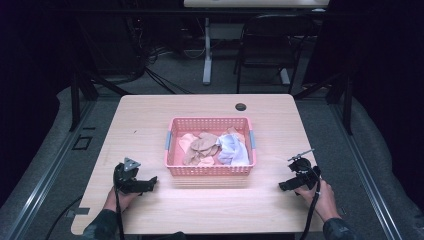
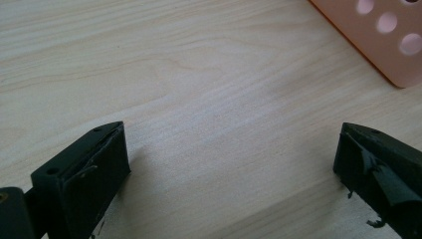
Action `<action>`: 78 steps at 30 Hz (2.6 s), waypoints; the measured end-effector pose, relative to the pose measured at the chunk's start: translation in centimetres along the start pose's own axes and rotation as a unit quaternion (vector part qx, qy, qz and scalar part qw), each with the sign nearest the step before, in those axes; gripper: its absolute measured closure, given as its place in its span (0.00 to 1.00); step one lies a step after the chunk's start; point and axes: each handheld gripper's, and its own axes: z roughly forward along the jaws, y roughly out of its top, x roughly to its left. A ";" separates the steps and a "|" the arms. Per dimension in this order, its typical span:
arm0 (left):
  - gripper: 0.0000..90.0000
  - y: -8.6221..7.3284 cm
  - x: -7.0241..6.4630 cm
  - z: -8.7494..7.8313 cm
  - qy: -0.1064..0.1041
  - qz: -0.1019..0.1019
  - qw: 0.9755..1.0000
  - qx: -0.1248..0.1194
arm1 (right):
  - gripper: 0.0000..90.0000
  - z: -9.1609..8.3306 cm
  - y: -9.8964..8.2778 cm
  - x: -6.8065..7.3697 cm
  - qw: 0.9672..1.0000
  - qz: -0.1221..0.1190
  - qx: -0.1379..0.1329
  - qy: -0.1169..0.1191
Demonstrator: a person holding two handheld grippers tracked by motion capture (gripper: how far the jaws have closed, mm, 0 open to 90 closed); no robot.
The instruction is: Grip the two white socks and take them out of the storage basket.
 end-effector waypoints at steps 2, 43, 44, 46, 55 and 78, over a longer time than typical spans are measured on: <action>0.01 0.0 0.0 0.0 0.000 0.000 1.000 0.000 | 0.00 0.0 0.0 0.0 1.000 -0.002 0.003 0.001; 0.01 0.0 0.0 0.0 -0.004 0.004 1.000 0.000 | 0.00 -5.0 4.9 1.5 0.993 -0.038 -0.055 0.095; 0.01 0.0 0.0 0.0 -0.004 0.004 1.000 0.001 | 0.00 -5.0 4.9 1.5 0.993 -0.038 -0.055 0.095; 0.01 0.0 0.0 0.0 -0.004 0.004 1.000 0.000 | 0.00 -5.6 5.7 1.7 0.992 -0.040 -0.067 0.102; 0.01 0.0 0.0 0.0 -0.004 0.004 1.000 0.001 | 0.00 -6.6 8.1 2.6 0.989 -0.056 -0.085 0.111; 0.01 0.0 0.0 0.0 -0.005 0.004 1.000 0.001 | 0.00 -5.0 14.9 9.0 0.979 -0.114 -0.091 0.143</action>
